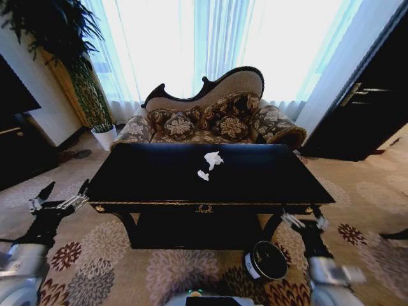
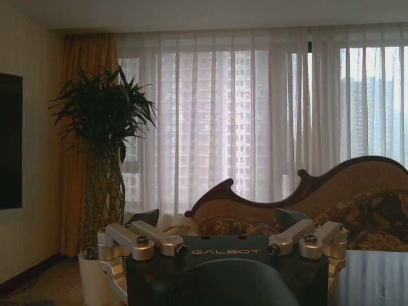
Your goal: Move to the front of the table and place the trash on the table into the trash bin.
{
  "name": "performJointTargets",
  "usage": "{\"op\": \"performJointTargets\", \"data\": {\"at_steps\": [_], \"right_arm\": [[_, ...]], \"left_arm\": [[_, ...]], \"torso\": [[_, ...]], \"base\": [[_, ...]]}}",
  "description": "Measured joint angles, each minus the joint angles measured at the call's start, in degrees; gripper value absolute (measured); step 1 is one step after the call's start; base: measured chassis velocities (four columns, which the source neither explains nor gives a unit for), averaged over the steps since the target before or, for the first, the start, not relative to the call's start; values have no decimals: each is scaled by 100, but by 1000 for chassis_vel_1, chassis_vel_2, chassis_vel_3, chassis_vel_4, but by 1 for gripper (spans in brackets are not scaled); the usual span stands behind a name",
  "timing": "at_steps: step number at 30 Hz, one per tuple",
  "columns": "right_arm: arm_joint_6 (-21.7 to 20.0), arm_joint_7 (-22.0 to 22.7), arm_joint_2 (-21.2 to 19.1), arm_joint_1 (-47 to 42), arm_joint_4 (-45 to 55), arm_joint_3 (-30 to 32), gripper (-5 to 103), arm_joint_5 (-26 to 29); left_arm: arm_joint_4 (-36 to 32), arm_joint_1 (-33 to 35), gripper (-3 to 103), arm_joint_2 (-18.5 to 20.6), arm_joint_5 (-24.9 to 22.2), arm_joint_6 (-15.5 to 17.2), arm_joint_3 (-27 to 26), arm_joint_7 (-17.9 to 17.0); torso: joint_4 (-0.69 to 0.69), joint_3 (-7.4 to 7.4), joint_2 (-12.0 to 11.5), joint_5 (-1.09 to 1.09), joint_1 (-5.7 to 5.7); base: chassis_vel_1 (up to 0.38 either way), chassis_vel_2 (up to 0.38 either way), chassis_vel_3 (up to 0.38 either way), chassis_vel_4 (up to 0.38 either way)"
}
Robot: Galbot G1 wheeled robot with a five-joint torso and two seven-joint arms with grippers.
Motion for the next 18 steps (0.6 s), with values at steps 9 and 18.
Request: {"op": "performJointTargets", "data": {"at_steps": [9,18], "right_arm": [[-1081,314,-1011,637,176,-124,100,590],[-2116,860,-1782,1204,303,-360,100,1953]], "left_arm": [[0,0,100,1,0,0,0,0],[0,0,100,0,0,0,0,0]], "torso": [[0,0,0,1,0],[-2,0,0,2,0]], "base": [[0,0,0,0],[0,0,0,0]]}}
